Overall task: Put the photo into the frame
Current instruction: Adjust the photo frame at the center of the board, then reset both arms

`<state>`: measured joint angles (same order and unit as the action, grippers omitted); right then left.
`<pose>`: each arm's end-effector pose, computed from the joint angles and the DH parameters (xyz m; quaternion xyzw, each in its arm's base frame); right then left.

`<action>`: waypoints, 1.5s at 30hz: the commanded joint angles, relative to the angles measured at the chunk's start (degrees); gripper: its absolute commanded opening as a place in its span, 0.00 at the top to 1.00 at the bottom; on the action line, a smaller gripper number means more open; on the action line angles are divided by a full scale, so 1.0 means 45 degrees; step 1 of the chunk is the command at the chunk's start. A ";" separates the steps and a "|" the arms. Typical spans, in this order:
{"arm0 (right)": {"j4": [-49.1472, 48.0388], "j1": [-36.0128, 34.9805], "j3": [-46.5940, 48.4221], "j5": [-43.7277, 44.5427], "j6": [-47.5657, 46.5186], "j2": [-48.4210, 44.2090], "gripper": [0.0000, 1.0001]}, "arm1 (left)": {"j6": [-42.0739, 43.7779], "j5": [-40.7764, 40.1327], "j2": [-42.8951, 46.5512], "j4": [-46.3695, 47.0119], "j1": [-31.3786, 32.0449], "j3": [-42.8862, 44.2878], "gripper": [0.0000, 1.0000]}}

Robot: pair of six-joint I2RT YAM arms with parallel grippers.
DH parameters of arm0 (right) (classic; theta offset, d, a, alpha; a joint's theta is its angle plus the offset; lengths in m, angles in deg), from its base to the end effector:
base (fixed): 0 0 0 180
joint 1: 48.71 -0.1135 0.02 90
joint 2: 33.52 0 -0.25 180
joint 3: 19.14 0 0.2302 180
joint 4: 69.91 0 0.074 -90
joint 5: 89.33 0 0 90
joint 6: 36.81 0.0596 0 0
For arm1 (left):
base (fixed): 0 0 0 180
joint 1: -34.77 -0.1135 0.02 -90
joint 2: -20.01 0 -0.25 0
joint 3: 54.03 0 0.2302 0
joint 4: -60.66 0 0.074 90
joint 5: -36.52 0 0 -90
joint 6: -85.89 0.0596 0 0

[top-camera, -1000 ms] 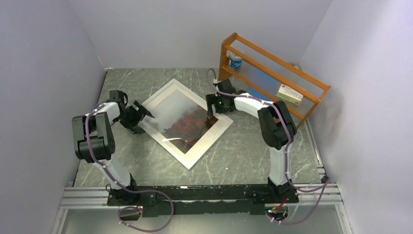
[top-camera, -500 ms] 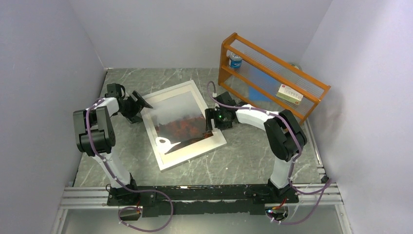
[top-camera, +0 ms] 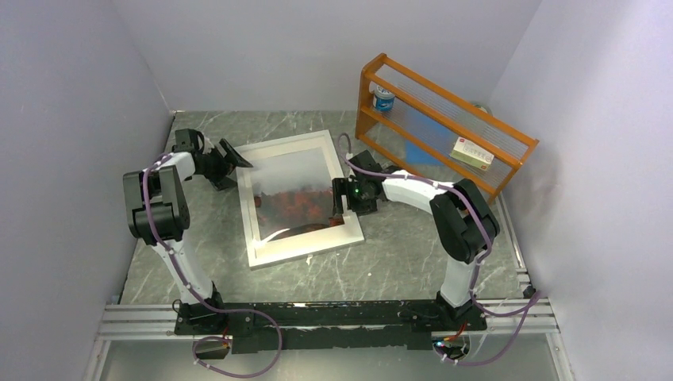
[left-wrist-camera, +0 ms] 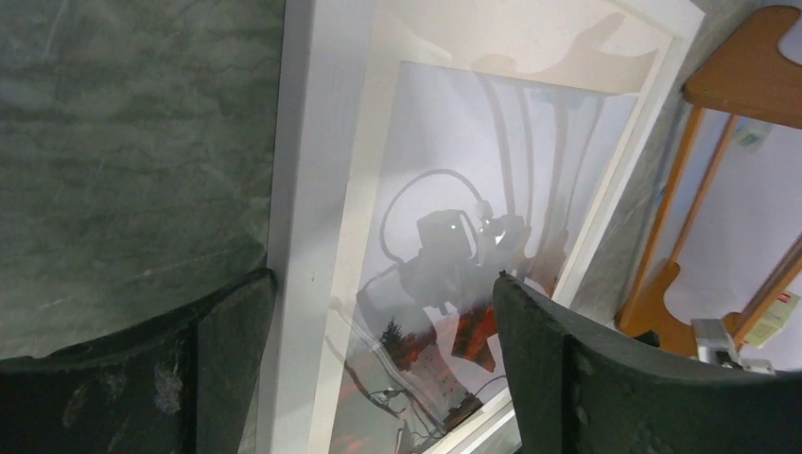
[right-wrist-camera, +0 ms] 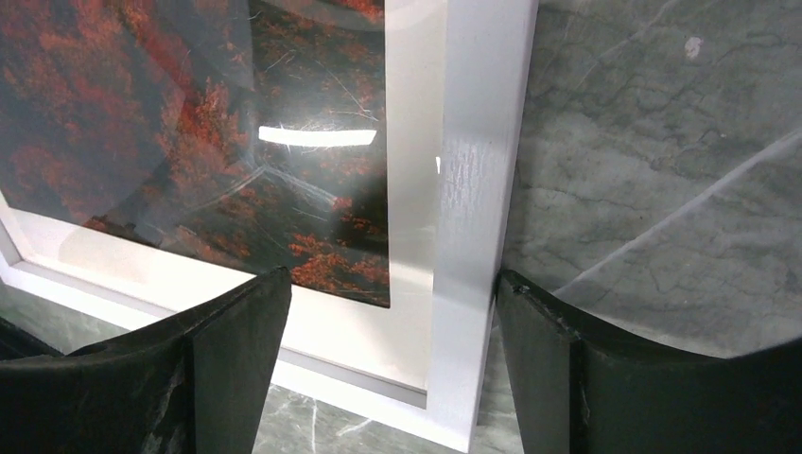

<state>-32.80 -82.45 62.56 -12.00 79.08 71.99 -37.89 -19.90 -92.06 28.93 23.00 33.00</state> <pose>0.2935 0.2118 0.1460 -0.0935 0.9579 0.2167 0.1634 0.3888 0.0473 0.1443 -0.2790 0.8778 -0.3240 0.2159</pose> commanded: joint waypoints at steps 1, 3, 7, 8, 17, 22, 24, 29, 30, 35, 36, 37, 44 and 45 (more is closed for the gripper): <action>-0.0558 -0.0398 0.0580 0.1477 0.1135 -0.1564 0.17 | 0.0605 -0.0426 0.0784 -0.2470 0.0487 0.1014 0.10; -0.0099 -0.0366 0.0292 0.2948 0.1440 -0.2464 0.14 | 0.1187 -0.1419 0.1520 -0.3154 0.0477 0.1183 0.08; 0.2035 -0.0337 0.0679 0.6003 0.1386 -0.3932 0.09 | 0.2136 -0.2947 0.3610 -0.4254 0.0487 0.1148 0.06; 0.2488 -0.0345 0.0678 0.6648 0.1357 -0.4365 0.08 | 0.2321 -0.3227 0.4179 -0.4565 0.0487 0.1149 0.06; 0.5261 -0.0314 0.0587 1.0450 0.1501 -0.8717 0.03 | 0.2535 -0.4335 0.9404 -0.6277 0.0498 0.0382 0.06; 0.7292 -0.0315 0.1713 1.0796 0.2239 -0.9393 0.06 | 0.2443 -0.5150 1.2034 -0.7657 0.0514 0.0074 0.06; 0.8314 -0.0317 0.2244 1.1152 0.2486 -0.9339 0.07 | 0.2475 -0.5375 1.2881 -0.8353 0.0502 0.0074 0.06; 0.9946 -0.0303 0.3569 1.1924 0.3167 -0.9387 0.08 | 0.2260 -0.6251 1.4492 -0.9661 0.0512 0.0515 0.06; 0.9925 -0.0312 0.3722 1.1925 0.3118 -0.9517 0.08 | 0.2325 -0.6276 1.4616 -0.9938 0.0507 0.0792 0.06; 0.9339 -0.0315 0.4242 1.2234 0.2410 -1.0690 0.08 | 0.2464 -0.7351 1.5117 -1.1914 0.0503 0.2707 0.06; 0.9273 -0.0314 0.4392 1.2259 0.2313 -1.0893 0.06 | 0.2465 -0.7432 1.5278 -1.2334 0.0494 0.3104 0.06; 0.9181 -0.0311 0.4533 1.2254 0.2169 -1.1092 0.04 | 0.2423 -0.7442 1.5462 -1.2577 0.0487 0.3457 0.06; 0.8650 -0.0302 0.4834 1.1878 0.1354 -1.2099 0.01 | 0.2419 -0.7906 1.6289 -1.3463 0.0506 0.4999 0.06; 0.8679 -0.0314 0.4834 1.1771 0.1373 -1.2184 0.01 | 0.2469 -0.7911 1.6277 -1.3629 0.0504 0.5163 0.06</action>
<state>7.72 -83.82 82.78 40.90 87.78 18.31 -27.36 -53.65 -18.92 -27.96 25.23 53.51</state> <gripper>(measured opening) 0.990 0.940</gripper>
